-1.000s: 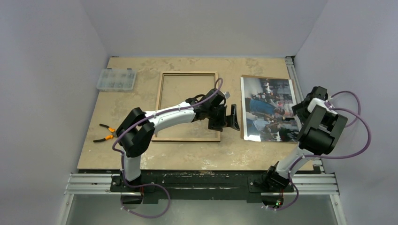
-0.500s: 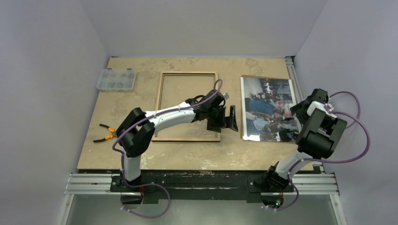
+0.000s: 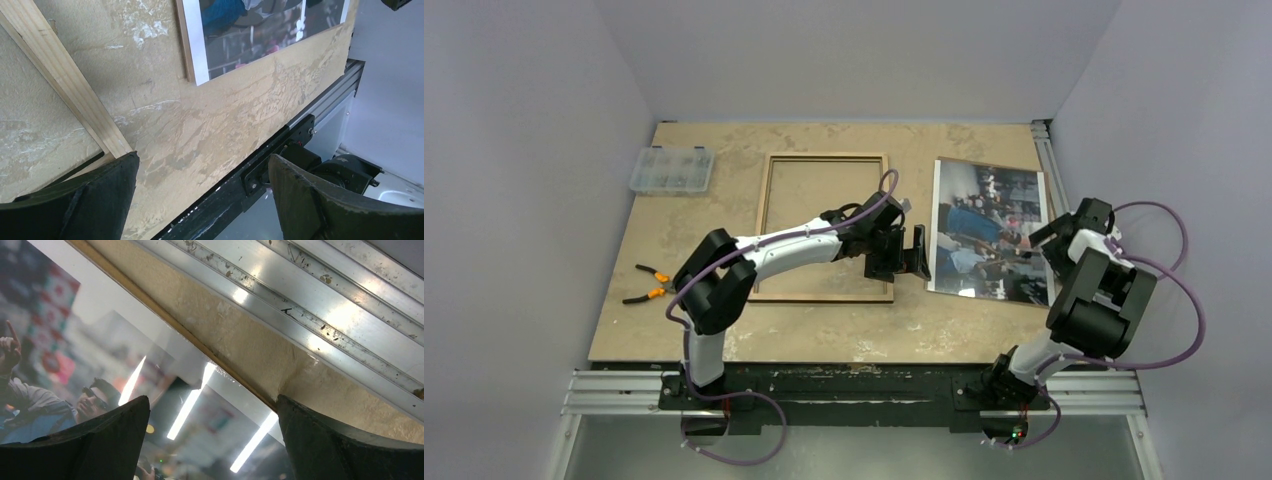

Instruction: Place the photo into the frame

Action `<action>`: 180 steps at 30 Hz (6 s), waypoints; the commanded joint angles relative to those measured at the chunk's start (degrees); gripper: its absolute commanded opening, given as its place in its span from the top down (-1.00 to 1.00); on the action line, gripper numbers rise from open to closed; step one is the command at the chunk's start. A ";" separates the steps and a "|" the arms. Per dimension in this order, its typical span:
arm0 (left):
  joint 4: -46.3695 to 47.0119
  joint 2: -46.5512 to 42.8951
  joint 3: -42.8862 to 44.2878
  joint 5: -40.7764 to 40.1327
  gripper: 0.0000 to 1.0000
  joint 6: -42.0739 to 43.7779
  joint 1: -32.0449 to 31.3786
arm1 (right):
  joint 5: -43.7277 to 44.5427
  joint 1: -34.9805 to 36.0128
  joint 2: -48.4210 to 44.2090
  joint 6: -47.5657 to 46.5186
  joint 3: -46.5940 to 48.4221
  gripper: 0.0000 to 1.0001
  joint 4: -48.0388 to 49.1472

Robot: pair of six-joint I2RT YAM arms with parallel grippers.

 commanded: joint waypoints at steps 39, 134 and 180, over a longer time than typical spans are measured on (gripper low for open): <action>14.71 -3.33 -6.90 1.58 -0.97 -4.74 2.45 | -19.18 3.83 -10.03 -1.38 -8.37 -0.84 -4.54; 5.00 -20.54 -12.42 -16.23 -0.46 -1.41 3.24 | -31.78 12.23 -26.92 -6.75 -16.69 -0.65 -10.95; 32.77 -10.65 -27.68 -1.22 -0.36 -9.66 11.19 | -31.01 21.21 -25.56 -1.44 -23.98 -0.72 -6.80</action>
